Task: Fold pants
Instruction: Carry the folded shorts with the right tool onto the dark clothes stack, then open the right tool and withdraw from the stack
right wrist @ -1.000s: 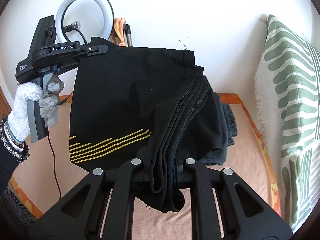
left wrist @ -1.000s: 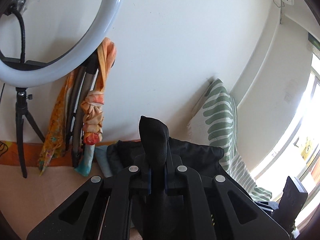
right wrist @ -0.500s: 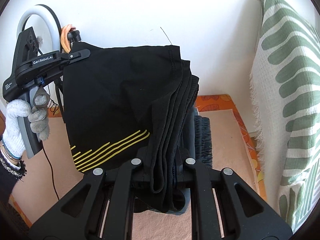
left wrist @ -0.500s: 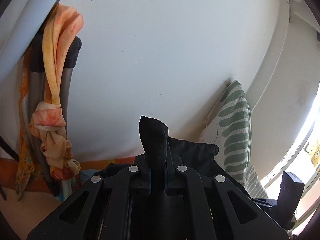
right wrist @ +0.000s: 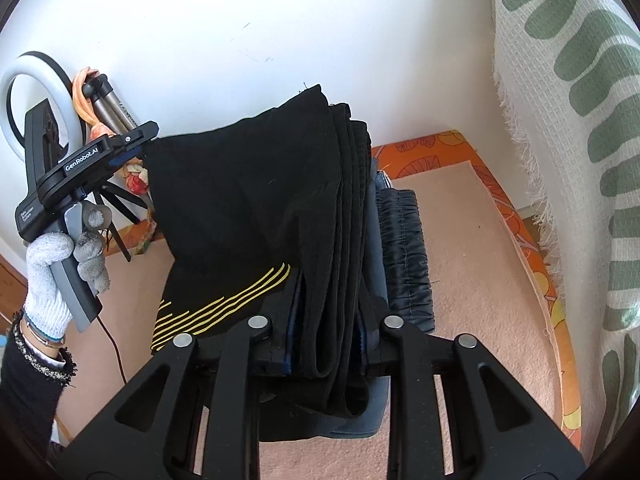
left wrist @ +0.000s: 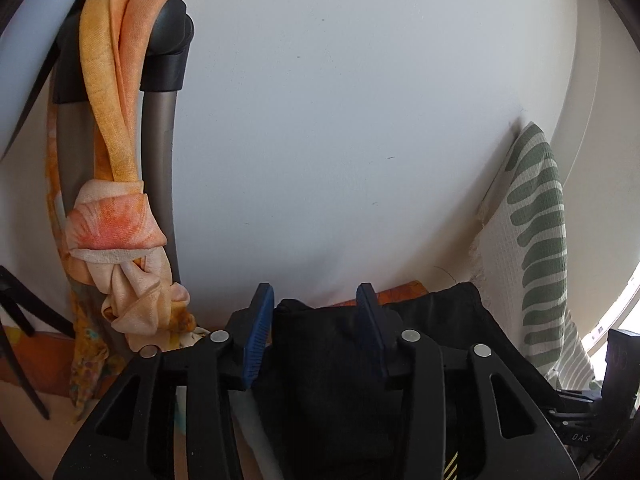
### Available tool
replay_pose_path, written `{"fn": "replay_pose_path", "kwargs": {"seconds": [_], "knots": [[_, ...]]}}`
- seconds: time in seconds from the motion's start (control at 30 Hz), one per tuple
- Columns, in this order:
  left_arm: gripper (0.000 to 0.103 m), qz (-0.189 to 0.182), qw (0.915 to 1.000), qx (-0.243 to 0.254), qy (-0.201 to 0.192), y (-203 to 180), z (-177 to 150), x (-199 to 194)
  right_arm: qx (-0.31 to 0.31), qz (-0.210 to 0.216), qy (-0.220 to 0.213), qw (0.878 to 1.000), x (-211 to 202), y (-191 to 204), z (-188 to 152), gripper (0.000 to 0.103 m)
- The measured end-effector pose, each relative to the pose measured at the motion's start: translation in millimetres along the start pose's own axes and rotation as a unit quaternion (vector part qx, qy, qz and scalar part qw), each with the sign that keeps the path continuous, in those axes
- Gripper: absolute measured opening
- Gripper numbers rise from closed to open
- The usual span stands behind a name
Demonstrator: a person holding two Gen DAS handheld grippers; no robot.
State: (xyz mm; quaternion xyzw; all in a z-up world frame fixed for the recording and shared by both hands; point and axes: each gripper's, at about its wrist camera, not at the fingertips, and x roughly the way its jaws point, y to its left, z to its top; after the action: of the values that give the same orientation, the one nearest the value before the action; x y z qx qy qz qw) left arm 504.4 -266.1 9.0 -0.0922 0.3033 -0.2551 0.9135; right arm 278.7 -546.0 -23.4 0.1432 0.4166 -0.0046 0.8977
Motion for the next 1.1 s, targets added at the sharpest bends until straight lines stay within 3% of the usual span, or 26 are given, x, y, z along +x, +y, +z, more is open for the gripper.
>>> {"fn": "replay_pose_path", "kwargs": {"seconds": [0.03,0.1,0.13,0.23,0.43,0.57,0.67,0.87,0.97,1.1], "knots": [[0.052,-0.002,1.0,-0.003,-0.005,2.8,1.6,-3.1,0.007,-0.004,-0.003,1.0,-2.4,-2.7,-0.6,0.033],[0.052,-0.003,1.0,0.004,-0.006,4.9,3.3,-7.6,0.017,-0.021,-0.013,1.0,-9.3,-7.3,-1.0,0.055],[0.052,-0.002,0.9999,0.01,-0.004,5.0,3.5,-9.3,0.024,-0.02,-0.02,0.999,-13.6,-10.4,-1.6,0.058],[0.052,-0.006,0.9998,0.02,0.001,8.3,1.9,-16.3,0.043,-0.008,-0.036,0.998,-26.7,-15.3,-4.4,0.058],[0.054,-0.016,0.9995,0.024,0.01,16.2,-5.1,-39.0,0.031,-0.028,-0.051,0.998,-47.8,1.6,-17.3,0.058],[0.059,-0.023,0.999,0.036,0.01,17.1,-10.7,-61.4,0.015,-0.035,-0.057,0.998,-65.3,21.2,-26.6,0.058],[0.069,-0.024,0.9979,0.058,0.013,15.3,-16.5,-76.7,0.008,-0.039,-0.067,0.997,-82.7,36.6,-32.7,0.058],[0.071,-0.024,0.9964,0.08,0.015,8.9,-27.7,-120.1,-0.01,-0.054,-0.083,0.995,-120.0,67.8,-48.8,0.059],[0.076,-0.025,0.9951,0.095,0.011,4.7,-35.0,-145.7,-0.012,-0.054,-0.096,0.994,-138.4,84.0,-59.9,0.073],[0.079,-0.02,0.9937,0.11,0.008,1.0,-49.5,-182.5,-0.029,-0.058,-0.105,0.992,-159.6,108.5,-78.5,0.074]]}}
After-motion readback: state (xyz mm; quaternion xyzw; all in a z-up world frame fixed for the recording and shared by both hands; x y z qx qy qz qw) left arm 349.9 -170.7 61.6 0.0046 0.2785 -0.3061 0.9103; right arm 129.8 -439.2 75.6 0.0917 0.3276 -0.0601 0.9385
